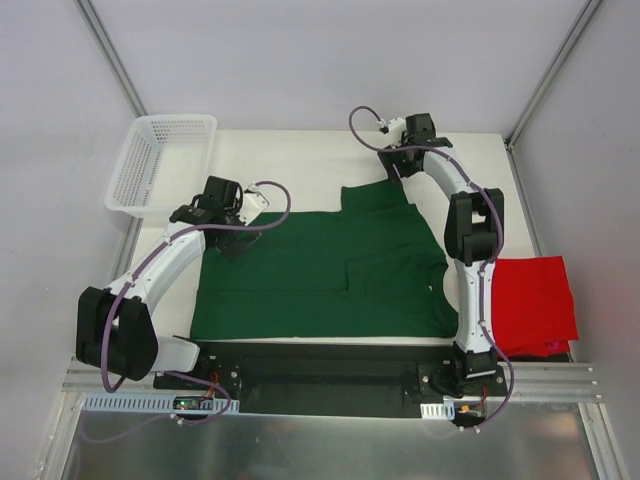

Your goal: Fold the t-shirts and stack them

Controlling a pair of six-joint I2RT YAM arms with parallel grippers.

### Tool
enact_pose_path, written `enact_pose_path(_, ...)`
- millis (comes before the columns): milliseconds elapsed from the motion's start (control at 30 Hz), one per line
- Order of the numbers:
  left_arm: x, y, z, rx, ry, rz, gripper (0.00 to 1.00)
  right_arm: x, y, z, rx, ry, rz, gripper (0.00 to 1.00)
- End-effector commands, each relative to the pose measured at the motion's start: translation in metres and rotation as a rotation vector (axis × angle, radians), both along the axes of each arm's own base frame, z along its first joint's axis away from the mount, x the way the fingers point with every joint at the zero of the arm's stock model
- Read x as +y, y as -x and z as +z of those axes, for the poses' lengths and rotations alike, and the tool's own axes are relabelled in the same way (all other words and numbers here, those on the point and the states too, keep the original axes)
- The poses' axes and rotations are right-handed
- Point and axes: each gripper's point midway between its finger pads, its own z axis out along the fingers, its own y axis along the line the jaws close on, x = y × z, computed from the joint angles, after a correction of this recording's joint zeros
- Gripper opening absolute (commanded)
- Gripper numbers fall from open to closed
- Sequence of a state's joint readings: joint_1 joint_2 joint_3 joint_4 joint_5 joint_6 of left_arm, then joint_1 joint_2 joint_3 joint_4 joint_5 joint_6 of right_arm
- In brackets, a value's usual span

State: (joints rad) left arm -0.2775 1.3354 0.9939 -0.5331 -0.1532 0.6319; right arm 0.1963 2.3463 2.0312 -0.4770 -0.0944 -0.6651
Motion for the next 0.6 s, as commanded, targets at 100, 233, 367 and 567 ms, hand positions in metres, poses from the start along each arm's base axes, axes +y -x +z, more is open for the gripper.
enact_pose_path(100, -0.001, 0.007, -0.006, 0.011, 0.026, 0.008, 0.99, 0.011, -0.016, 0.004, -0.036, -0.025, 0.004, 0.68)
enact_pose_path(233, 0.001, 0.009, -0.008, 0.016, 0.017, 0.008, 0.99, 0.010, -0.013, -0.007, -0.005, -0.014, -0.004, 0.65)
enact_pose_path(367, 0.001, 0.010, -0.011, 0.024, 0.015, 0.008, 0.99, 0.008, -0.014, -0.006, 0.001, 0.000, -0.012, 0.65)
enact_pose_path(567, -0.001, 0.008, -0.010, 0.024, 0.022, 0.007, 1.00, 0.008, -0.009, -0.012, 0.028, 0.017, 0.018, 0.47)
